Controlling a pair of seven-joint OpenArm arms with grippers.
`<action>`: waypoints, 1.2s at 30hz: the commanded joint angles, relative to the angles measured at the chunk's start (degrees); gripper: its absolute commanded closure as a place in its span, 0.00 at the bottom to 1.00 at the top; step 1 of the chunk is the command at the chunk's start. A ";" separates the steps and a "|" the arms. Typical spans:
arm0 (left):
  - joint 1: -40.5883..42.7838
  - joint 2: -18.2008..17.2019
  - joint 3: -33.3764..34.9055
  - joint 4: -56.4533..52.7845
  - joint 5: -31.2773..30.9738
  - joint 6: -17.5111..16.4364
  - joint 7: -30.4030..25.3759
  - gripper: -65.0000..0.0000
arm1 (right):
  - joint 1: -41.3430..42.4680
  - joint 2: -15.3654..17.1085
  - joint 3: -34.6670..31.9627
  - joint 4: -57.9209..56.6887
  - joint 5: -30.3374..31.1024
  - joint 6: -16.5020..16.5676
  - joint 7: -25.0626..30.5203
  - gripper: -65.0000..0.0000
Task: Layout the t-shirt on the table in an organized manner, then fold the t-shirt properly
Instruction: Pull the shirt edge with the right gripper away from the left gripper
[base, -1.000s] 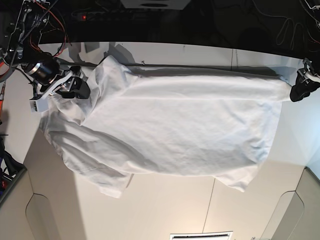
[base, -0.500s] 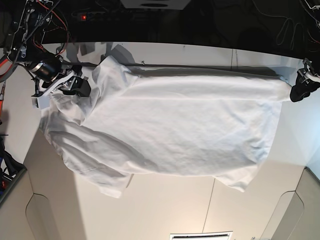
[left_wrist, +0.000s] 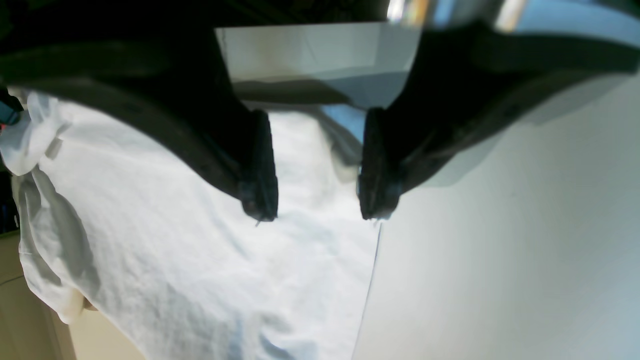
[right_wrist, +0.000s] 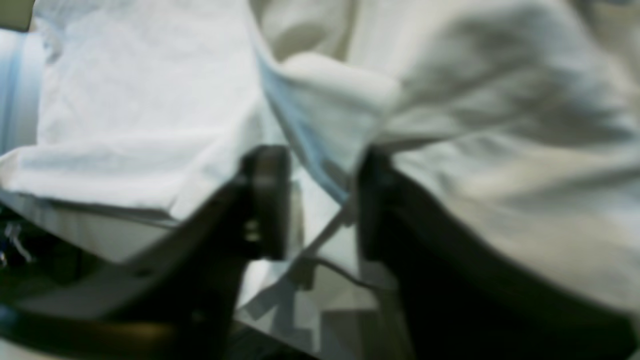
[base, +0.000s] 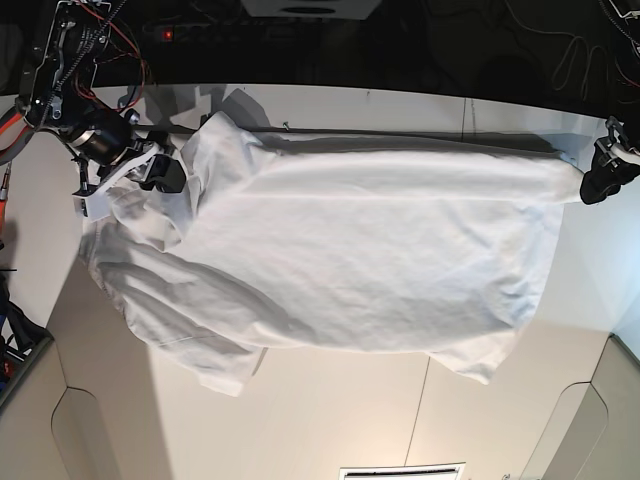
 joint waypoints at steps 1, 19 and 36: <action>-0.15 -1.25 -0.37 0.92 -1.42 -0.46 -0.79 0.53 | 0.46 0.46 -0.46 0.79 0.87 0.22 1.42 0.84; -0.13 -1.25 -0.37 0.92 -1.38 -0.44 -0.74 0.53 | 11.82 -1.44 -3.15 0.79 1.09 0.42 1.68 1.00; -0.13 -1.25 -0.37 0.92 -1.36 -0.44 -0.61 0.53 | 12.79 -1.25 -8.26 1.44 -2.05 0.44 1.01 0.66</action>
